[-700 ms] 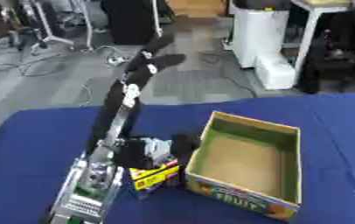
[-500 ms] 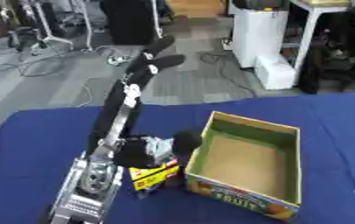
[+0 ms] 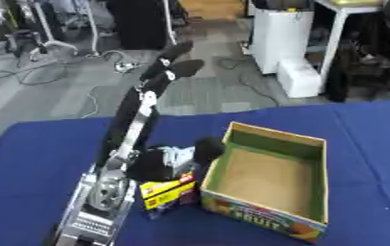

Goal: Pick up objects on the table and place them in the box.

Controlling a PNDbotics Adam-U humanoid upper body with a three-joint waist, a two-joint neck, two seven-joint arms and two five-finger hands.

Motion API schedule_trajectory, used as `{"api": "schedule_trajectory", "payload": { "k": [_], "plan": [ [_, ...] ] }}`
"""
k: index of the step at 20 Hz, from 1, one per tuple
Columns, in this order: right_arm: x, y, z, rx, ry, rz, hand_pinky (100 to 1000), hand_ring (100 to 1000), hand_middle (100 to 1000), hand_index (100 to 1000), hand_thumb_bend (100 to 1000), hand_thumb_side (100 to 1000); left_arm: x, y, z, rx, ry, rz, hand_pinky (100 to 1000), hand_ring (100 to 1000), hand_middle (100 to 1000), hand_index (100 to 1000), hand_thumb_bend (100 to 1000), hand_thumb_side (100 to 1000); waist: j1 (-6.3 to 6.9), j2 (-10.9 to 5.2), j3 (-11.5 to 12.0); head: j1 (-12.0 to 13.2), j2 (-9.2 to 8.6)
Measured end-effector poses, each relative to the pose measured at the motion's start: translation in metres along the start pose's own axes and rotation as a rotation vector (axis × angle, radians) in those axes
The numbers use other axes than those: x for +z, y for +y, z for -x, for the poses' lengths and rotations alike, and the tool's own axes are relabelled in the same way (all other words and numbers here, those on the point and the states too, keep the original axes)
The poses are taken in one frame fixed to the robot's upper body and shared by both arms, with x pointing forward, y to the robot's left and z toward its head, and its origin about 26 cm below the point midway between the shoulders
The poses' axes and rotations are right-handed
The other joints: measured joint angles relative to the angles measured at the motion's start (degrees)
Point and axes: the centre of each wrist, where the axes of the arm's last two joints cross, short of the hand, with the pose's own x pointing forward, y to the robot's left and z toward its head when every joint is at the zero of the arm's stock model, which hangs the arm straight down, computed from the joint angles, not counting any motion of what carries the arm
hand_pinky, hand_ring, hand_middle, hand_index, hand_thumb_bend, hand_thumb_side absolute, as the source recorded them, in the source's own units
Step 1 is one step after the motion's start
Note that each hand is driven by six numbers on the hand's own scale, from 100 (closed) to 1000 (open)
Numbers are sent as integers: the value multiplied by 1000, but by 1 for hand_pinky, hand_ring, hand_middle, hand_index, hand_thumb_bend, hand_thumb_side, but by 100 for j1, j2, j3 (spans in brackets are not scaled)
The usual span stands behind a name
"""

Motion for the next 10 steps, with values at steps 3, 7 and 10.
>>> {"api": "schedule_trajectory", "payload": {
  "k": [3,7,10],
  "plan": [
    [-1,-1,-1,8,2,-1,327,377,443,526,100,1000,1,4,9,-47,24,61,789,812,931,860,733,914,21,-34,-14,2,39],
    [1,-1,-2,18,10,3,327,377,444,526,100,1000,1,11,22,-121,39,175,758,800,923,866,804,851,51,-59,-15,-2,101],
    [1,-1,-2,23,11,1,326,377,444,526,100,1000,1,12,31,-146,46,245,758,801,925,869,821,820,57,-62,-15,-4,196]
  ]
}}
